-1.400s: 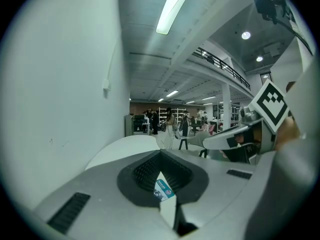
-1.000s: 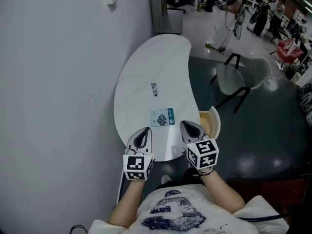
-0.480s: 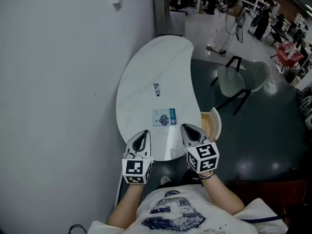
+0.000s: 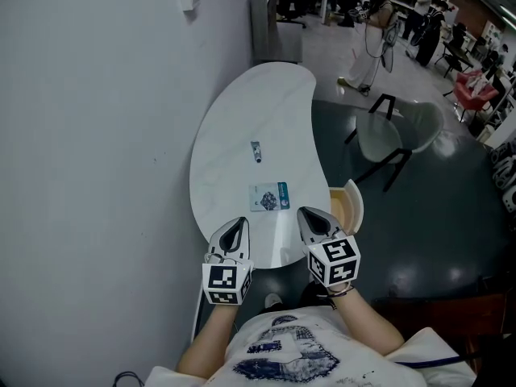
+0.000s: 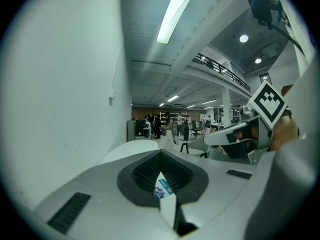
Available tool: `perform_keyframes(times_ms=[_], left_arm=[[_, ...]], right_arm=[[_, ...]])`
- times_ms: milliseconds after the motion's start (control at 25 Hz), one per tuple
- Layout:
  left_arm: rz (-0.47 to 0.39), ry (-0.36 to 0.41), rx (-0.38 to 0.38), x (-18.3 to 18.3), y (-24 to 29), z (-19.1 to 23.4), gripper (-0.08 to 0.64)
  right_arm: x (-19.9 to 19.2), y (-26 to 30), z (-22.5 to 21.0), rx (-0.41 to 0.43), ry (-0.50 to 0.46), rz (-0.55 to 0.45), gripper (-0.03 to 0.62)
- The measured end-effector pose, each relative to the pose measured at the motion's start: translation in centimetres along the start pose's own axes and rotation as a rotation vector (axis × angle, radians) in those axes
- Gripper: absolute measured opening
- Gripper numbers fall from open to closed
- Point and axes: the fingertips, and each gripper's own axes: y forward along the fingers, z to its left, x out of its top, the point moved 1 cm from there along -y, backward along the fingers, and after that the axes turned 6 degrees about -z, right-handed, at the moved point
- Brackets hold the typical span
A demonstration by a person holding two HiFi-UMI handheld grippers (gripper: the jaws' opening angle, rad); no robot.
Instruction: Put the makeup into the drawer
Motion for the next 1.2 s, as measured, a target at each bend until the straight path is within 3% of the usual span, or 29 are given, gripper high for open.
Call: perform_keyframes(times_ms=[1200], left_arm=[[0.002,-0.054,-0.006,-0.8,0.5,0.6,0.034]], right_arm=[[-0.7,0.6,-0.4,-0.016,0.020,0.040,0.020]])
